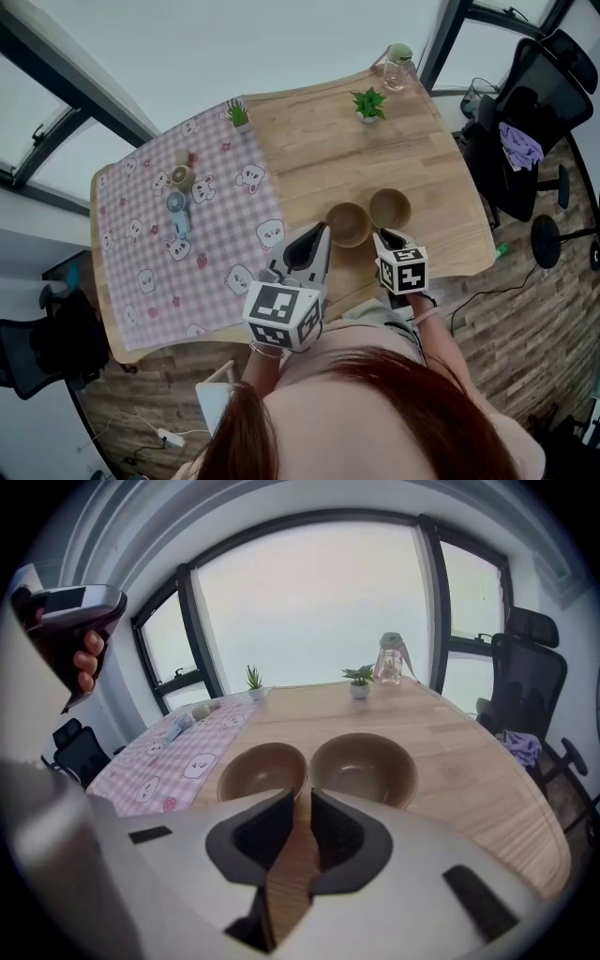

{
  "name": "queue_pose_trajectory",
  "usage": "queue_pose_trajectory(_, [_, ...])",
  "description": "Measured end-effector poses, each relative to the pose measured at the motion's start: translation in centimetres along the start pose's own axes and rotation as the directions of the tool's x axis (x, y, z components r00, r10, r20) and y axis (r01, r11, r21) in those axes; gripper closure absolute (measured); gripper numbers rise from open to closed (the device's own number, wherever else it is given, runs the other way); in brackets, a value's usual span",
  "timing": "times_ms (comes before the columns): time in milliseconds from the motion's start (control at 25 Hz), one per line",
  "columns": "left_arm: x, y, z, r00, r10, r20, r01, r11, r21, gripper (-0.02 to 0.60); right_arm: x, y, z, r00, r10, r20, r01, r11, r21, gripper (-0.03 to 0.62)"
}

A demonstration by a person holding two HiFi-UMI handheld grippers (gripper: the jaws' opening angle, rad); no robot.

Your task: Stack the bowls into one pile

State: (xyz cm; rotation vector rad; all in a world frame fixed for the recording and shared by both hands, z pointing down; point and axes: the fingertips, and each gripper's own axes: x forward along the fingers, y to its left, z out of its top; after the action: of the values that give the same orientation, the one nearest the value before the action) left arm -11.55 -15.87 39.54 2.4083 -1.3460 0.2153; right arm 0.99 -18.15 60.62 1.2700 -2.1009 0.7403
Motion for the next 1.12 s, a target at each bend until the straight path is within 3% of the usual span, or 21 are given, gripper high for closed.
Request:
queue_pose_trajectory(560, [0.5,1.1,-0.5,1.000,-0.007,-0.018,0.007,1.000,-0.015,0.571,2.2,1.4,-1.1,0.995,0.077,-0.062,-0.066,0.986,0.153,0.510])
queue_pose_trajectory(800, [0.8,1.6,-0.6,0.999,-0.010,-0.031,0.009,1.000,-0.025,0.571,2.8,1.5,-1.3,0.991,0.116,-0.065,-0.092,0.950,0.298,0.491])
queue_pose_trajectory(1120, [1.3,2.3,-1.1,0.999,-0.014,-0.046,0.013,0.999,-0.032,0.571,3.8,1.2,-1.1,0.990,0.123,-0.066,-0.088,0.916,0.390,0.485])
